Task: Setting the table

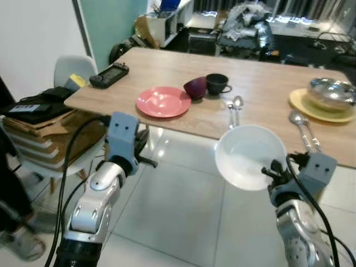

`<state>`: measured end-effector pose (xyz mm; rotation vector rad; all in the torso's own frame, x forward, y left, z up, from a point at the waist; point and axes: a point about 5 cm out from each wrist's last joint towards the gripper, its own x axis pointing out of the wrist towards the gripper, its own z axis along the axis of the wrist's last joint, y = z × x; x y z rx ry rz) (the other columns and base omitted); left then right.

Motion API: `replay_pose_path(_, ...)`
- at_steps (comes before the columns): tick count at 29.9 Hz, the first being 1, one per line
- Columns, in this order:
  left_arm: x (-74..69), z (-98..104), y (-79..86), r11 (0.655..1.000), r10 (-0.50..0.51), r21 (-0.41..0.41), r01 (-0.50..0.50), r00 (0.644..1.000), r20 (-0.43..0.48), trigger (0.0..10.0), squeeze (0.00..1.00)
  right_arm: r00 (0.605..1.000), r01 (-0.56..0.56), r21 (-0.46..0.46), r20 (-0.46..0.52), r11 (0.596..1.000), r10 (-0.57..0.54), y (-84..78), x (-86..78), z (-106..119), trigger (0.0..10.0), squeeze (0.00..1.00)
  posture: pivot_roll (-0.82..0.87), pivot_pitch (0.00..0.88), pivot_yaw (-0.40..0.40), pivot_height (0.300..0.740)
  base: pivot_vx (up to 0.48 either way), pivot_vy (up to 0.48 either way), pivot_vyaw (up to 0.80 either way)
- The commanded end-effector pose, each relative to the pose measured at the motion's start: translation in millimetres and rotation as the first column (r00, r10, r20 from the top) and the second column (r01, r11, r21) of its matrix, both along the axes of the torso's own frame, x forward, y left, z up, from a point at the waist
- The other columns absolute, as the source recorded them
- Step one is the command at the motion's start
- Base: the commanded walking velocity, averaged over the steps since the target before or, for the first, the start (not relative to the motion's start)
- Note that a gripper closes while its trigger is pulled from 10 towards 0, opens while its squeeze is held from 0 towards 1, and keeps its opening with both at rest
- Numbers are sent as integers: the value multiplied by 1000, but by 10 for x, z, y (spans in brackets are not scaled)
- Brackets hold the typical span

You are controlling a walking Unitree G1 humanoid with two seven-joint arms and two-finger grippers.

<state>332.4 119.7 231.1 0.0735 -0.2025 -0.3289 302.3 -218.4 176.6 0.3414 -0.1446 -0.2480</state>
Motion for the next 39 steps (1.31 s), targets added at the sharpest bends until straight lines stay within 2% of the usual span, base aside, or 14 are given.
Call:
replay_pose_path(1, 0, -33, 49, 1000, 14, 7, -14, 1000, -8, 10000, 0, 1000, -4, 2, 6, 1000, 4, 16, -10, 0, 10000, 0, 103, 97, 63, 740, 0, 0, 0)
replay_pose_path(21, -1, -35, 43, 1000, 10, 10, -9, 1000, -9, 10000, 0, 1000, -11, -8, -2, 1000, 11, 26, -13, -14, 10000, 0, 103, 97, 63, 740, 0, 0, 0)
replay_pose_path(39, -3, -57, 36, 1000, 9, 11, -9, 1000, -17, 10000, 0, 1000, -11, 16, -12, 1000, 12, 17, -14, -34, 10000, 0, 101, 104, 61, 740, 0, 0, -760)
